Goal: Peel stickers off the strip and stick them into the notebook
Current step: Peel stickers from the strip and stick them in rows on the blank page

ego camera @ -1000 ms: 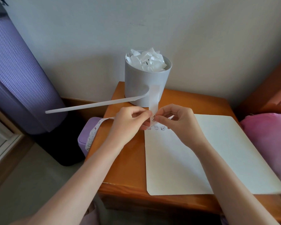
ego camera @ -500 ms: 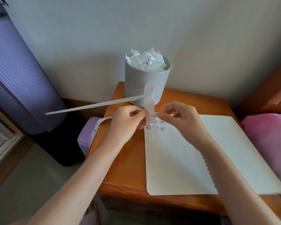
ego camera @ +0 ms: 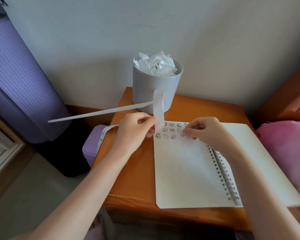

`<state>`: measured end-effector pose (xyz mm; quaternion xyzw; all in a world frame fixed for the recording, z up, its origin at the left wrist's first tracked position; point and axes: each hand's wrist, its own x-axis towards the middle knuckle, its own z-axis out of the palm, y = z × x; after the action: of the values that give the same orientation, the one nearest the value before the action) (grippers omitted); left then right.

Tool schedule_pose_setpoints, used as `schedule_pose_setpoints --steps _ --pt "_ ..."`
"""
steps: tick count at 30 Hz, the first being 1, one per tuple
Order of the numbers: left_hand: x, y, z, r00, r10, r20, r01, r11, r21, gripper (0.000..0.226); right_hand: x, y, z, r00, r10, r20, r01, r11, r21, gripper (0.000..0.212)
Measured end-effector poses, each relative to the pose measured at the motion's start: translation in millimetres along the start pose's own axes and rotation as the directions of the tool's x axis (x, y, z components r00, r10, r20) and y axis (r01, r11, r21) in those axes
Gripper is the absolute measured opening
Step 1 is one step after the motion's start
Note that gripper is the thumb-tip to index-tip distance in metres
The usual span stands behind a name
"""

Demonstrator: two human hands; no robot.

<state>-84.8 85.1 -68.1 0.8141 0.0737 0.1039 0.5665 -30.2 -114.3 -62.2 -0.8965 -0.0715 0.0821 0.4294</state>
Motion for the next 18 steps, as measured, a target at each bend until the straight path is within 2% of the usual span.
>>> schedule_pose_setpoints --steps 5,18 --pt "-0.2 -0.8 -0.4 1.000 -0.002 -0.002 0.002 1.000 0.000 0.017 2.8 3.0 3.3 1.000 0.000 0.011 0.001 1.000 -0.004 0.004" --pt "0.2 -1.1 -1.4 1.000 0.004 0.006 -0.004 1.000 0.010 0.011 4.5 5.0 6.6 0.999 -0.037 0.037 0.039 0.998 -0.042 0.004"
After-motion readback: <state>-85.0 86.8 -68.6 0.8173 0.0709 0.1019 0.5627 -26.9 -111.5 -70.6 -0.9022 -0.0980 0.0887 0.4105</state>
